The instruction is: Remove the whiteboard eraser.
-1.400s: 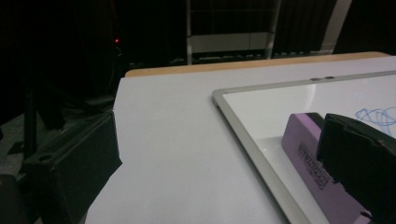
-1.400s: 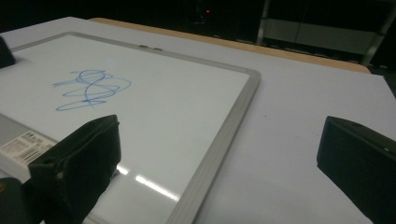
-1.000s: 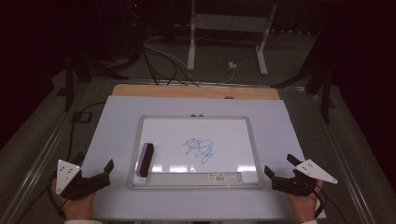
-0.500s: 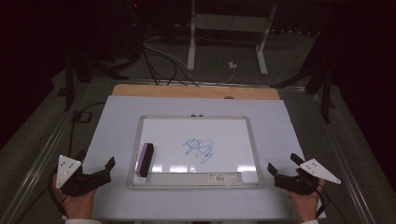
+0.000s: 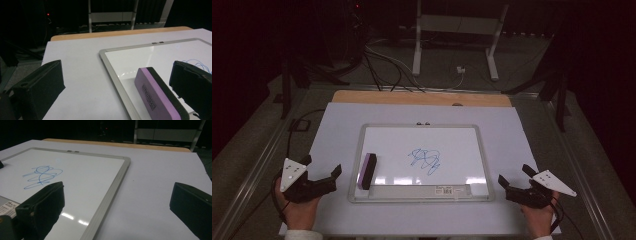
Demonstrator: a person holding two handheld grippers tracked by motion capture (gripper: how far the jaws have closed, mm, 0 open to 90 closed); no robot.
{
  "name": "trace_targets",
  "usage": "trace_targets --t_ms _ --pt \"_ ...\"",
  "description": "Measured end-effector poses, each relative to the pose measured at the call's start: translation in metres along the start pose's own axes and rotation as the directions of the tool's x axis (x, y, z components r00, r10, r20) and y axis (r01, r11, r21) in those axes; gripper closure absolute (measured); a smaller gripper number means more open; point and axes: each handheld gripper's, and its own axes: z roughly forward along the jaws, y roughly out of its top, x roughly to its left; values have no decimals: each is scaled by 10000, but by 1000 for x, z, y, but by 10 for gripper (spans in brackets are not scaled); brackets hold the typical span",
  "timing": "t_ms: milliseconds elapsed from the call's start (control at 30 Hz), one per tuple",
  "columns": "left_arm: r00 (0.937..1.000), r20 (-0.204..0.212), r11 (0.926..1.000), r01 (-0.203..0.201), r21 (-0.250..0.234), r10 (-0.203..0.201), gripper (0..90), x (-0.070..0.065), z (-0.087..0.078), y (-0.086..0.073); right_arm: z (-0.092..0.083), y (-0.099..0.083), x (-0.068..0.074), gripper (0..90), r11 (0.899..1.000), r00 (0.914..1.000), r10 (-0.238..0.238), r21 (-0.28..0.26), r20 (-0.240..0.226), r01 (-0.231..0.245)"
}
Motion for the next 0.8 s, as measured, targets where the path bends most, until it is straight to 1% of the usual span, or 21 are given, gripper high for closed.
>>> trace_targets --t_ms 233,400,600,633,800 --pt "9996 273 9995 -97 297 89 4 -7 11 3 -1 0 0 2 10000 10000 10 -5 -10 -10" --pt "9993 356 9988 -121 471 104 4 -10 17 4 0 0 0 1 10000 10000 30 16 -14 -30" --pt "9986 515 9963 -152 850 109 4 -16 28 2 -1 0 -1 2 10000 10000 87 21 7 -87" --pt "9980 617 9953 -203 943 145 4 -18 31 1 -1 -1 -1 2 9999 9999 110 36 6 -110" --pt "9969 736 9923 -360 1183 274 4 -23 36 -1 -1 0 0 2 10000 10000 84 43 -3 -84"
